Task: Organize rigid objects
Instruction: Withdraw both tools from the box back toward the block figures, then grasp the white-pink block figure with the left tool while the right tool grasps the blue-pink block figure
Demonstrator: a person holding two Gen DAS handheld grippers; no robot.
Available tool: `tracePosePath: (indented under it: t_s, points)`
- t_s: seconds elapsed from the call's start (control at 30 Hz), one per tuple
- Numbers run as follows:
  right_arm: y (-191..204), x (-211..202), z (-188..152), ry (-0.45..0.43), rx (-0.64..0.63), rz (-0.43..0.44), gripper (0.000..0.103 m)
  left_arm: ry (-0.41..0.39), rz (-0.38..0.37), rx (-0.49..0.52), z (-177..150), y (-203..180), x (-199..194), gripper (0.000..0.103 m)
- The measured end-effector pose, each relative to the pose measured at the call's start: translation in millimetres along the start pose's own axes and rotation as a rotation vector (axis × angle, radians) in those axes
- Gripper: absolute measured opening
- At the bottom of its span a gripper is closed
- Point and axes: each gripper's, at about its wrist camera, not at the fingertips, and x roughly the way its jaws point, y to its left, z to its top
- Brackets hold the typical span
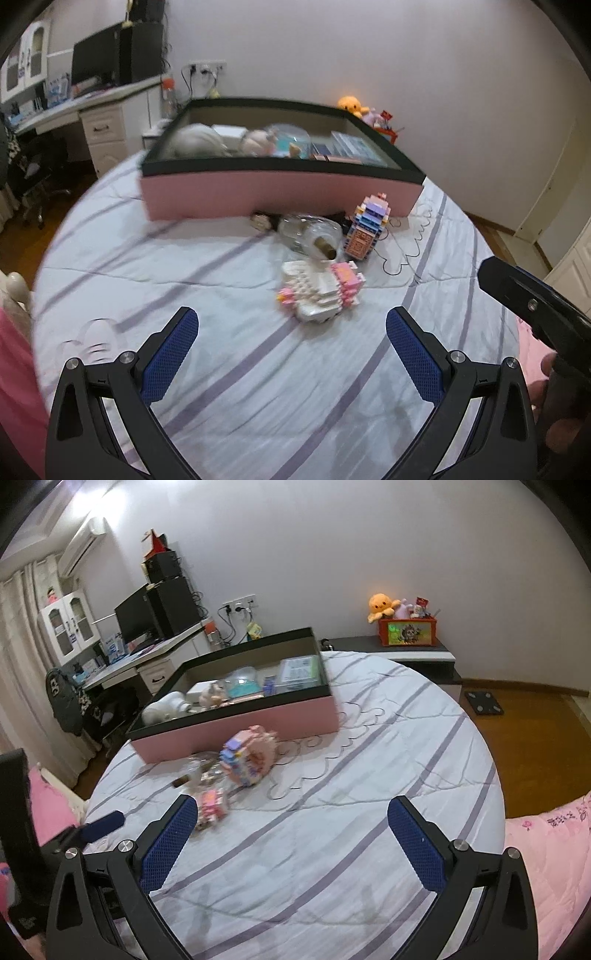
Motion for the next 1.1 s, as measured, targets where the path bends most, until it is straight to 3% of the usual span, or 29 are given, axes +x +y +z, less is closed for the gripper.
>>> tracePosePath:
  t_s: [0.23,0.4,0.5,0.6,1.1]
  points:
    - [-15,20,2,0.031,0.027,-0.002,0.103,0.077,0.061,0.008,15,-14,39,0.102]
    - [-15,28,1,0.046,0.033,0.006,0.103,0.063,0.037,0.014,17,-7,36,0.084]
    - [-11,32,1,0.056,0.022,0.006,0.103,0.059,0.010,0.025,14,1,29,0.065]
    - [-5,38,3,0.069,0.010,0.009,0.103,0.053,-0.030,0.018,10,15,18,0.064]
    - [33,100,28,0.158,-0.057,-0.008,0.100,0.007,0.000,-0.027,3,60,-3,0.064]
